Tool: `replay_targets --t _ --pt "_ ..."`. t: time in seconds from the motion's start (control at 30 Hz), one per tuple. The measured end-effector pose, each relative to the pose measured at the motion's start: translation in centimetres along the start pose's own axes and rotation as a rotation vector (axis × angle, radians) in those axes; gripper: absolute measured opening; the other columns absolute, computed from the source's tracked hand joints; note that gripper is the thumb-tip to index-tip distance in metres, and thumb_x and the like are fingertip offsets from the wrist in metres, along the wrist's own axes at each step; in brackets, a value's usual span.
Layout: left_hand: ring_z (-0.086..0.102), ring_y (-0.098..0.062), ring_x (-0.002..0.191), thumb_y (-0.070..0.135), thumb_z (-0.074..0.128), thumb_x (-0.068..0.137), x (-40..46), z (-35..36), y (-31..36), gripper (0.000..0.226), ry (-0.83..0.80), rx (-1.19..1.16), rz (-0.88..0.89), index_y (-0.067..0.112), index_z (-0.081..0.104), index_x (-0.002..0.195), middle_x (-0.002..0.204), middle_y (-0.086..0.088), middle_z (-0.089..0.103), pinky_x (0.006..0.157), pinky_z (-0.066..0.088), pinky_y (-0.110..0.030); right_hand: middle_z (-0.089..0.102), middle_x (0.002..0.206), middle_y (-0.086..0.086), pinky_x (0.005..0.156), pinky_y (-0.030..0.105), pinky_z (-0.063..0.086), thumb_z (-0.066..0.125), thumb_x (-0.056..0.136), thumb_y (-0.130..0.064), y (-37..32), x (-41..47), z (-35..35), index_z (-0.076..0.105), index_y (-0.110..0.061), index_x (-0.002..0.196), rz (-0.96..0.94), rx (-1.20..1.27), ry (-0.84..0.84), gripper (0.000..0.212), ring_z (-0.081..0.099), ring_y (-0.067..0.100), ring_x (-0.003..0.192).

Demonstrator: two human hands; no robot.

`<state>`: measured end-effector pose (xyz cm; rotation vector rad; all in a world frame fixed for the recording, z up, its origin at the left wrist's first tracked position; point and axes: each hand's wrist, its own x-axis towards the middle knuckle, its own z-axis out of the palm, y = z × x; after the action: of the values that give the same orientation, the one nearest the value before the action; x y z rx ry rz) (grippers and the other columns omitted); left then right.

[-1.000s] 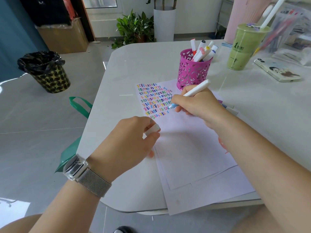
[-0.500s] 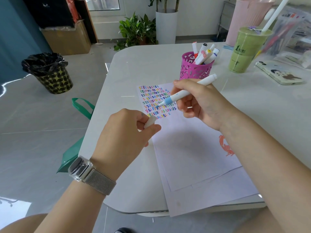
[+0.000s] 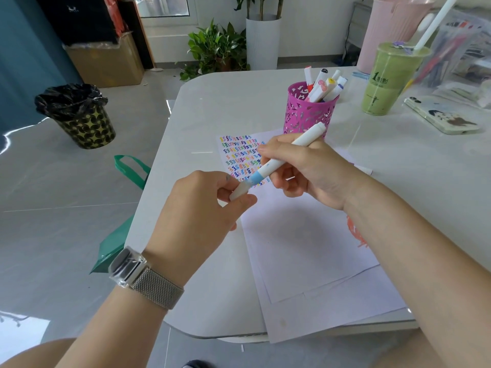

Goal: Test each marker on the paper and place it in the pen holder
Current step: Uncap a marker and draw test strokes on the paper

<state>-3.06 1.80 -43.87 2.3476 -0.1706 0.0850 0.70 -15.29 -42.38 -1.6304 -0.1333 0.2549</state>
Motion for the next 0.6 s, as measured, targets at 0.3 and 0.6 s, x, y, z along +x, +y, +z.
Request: replay_targets --t 0.3,0.6 --pt "0.052 -0.002 0.035 0.034 0.049 0.092 0.0 -0.3 0.6 0.021 -0.022 -0.135 0.052 0.023 0.06 0.078 0.049 0.009 0.054 0.041 0.036 -0.009 0.055 0.047 0.004 0.039 0.019 0.033 0.06 0.09 -0.019 -0.2 -0.2 0.1 0.039 -0.014 0.063 -0.068 0.145 -0.071 0.035 0.046 0.012 0.043" --pt "0.04 -0.013 0.042 0.03 0.047 0.091 -0.5 -0.5 1.4 0.029 0.055 -0.114 0.206 0.03 0.05 0.063 0.046 -0.007 0.053 0.041 0.031 -0.018 0.046 0.04 0.002 0.049 0.021 0.028 0.056 0.093 -0.015 0.0 -0.3 1.4 0.032 -0.018 0.058 -0.11 0.275 0.026 0.043 0.04 0.014 0.042"
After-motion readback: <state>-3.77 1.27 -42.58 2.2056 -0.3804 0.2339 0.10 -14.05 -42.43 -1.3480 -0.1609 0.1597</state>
